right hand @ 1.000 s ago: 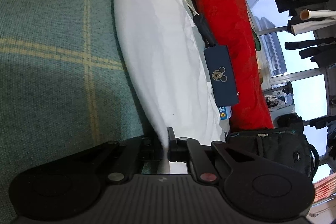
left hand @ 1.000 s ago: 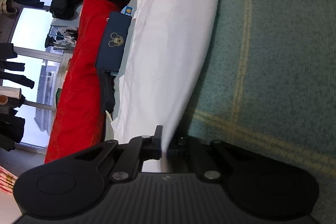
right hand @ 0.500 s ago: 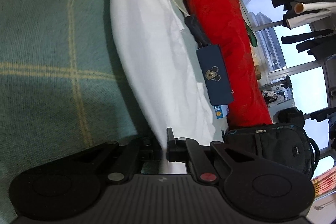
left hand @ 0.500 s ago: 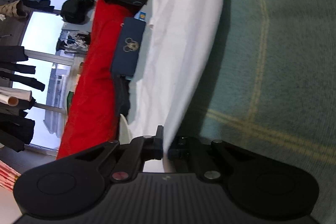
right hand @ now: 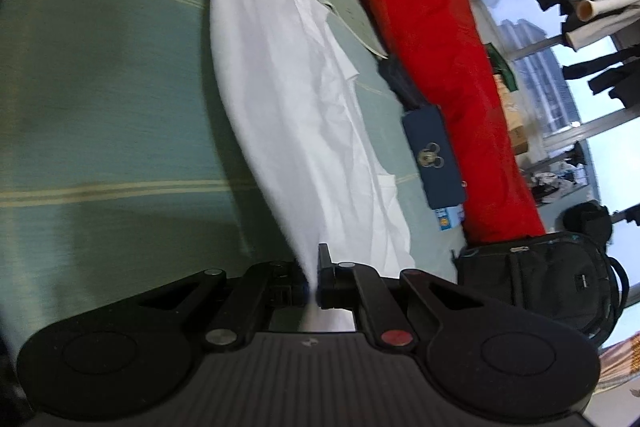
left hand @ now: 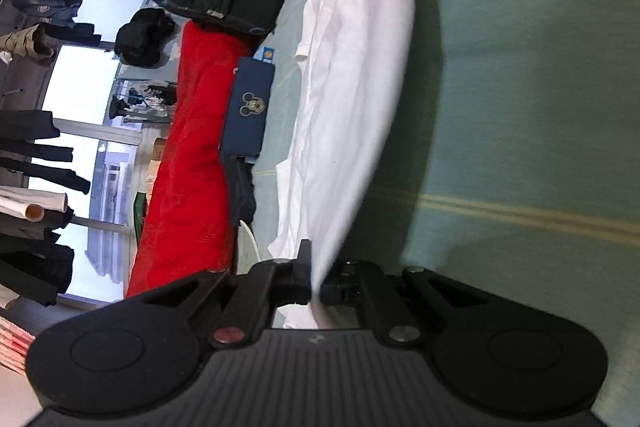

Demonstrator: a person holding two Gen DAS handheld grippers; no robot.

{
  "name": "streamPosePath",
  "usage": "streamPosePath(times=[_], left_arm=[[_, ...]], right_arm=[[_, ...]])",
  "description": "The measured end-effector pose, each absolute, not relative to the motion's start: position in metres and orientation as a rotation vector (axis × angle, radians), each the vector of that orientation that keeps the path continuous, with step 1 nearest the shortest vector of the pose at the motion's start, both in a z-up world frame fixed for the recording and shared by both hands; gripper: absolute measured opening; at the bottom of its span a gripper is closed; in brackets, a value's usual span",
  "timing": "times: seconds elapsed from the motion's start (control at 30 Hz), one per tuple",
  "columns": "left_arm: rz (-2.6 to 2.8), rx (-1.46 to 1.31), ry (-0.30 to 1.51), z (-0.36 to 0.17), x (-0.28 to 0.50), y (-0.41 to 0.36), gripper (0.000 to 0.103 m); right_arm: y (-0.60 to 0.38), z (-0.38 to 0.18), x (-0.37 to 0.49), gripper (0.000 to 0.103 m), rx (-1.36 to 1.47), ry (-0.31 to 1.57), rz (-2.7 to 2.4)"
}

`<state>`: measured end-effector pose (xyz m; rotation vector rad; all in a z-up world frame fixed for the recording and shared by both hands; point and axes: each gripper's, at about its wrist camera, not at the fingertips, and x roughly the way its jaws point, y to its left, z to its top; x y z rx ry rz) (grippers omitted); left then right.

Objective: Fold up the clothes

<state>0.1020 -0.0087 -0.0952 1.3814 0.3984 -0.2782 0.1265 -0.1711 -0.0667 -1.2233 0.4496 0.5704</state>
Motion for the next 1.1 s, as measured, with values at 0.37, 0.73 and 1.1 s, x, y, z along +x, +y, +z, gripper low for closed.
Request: streamPosePath(times=[0.37, 0.73, 1.1], left_arm=[[-0.349, 1.375, 0.407, -0.087, 0.029, -0.003, 0.001], [-0.411, 1.296, 0.472, -0.093, -0.009, 0.001, 0.003], [-0.408, 0.908, 0.543, -0.026, -0.007, 0.047, 0.013]], right_arm=[[-0.177, -0.059, 0.051, 0.006, -1.201, 0.501, 0.640], [-0.180, -0.066, 0.023, 0.007, -1.156, 0.579, 0.675], [-0.234, -0.035, 0.021, 0.032, -0.970, 0.654, 0.645]])
